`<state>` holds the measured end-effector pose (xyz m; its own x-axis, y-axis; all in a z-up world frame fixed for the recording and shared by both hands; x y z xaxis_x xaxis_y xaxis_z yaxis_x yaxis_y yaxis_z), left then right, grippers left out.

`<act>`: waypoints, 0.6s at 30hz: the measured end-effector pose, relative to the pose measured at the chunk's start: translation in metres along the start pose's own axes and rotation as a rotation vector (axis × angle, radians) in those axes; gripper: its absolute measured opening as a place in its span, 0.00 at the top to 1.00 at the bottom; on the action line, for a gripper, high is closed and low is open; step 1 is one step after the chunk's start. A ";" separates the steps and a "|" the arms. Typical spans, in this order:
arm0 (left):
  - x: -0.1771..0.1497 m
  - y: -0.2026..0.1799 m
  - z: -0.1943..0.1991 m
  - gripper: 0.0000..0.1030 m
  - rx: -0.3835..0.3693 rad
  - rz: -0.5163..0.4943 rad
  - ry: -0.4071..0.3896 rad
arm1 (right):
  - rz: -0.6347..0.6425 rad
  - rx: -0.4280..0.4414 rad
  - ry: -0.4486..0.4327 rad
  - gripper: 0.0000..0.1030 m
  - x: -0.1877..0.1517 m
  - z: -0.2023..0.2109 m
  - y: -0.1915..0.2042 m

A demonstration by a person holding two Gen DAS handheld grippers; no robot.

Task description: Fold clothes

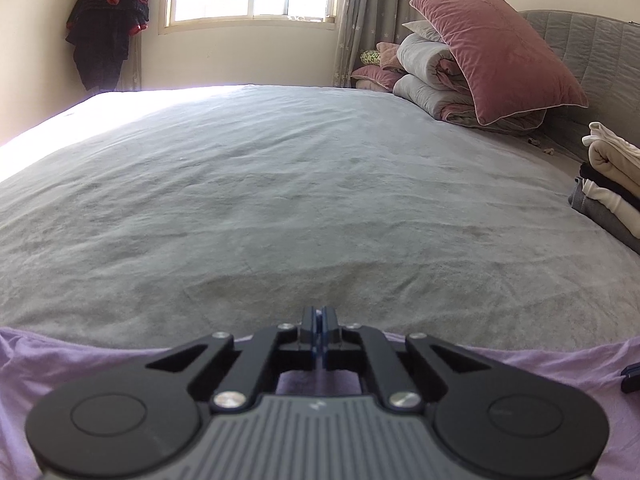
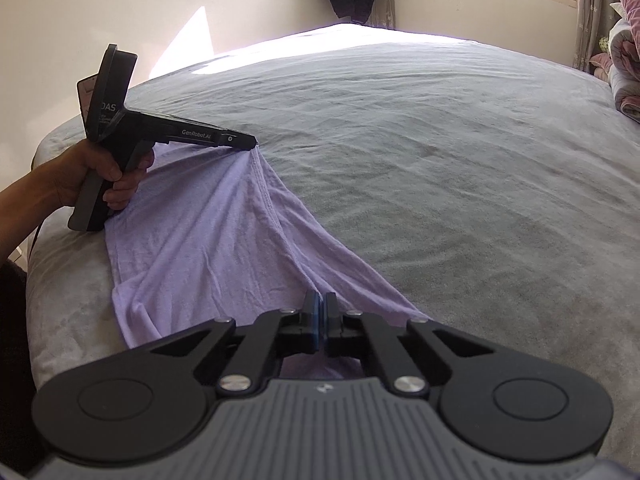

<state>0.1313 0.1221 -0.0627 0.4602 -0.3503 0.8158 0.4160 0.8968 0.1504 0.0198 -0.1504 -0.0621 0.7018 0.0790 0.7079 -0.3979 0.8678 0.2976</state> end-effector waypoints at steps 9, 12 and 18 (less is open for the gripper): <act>0.000 0.009 0.008 0.99 0.007 0.065 -0.058 | 0.029 -0.023 -0.100 1.00 0.009 0.021 0.009; 0.000 0.012 0.011 0.99 0.009 0.091 -0.071 | 0.036 -0.035 -0.131 1.00 0.012 0.028 0.010; 0.000 0.010 0.005 0.99 0.038 0.094 -0.052 | 0.015 -0.084 -0.128 1.00 0.015 0.020 -0.001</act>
<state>0.1316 0.1321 -0.0589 0.4535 -0.2507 0.8552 0.3423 0.9350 0.0926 0.0185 -0.1597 -0.0387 0.6128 0.0335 0.7895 -0.3534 0.9052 0.2359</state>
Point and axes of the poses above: each gripper's, at about its wrist camera, not at the fingertips, and z roughly against the way its jaws point, y to its left, x to its top, the point moved 4 cm from there along -z, roughly the way its jaws point, and after that the axes turned 15 degrees about -z, right-handed, at the moved point
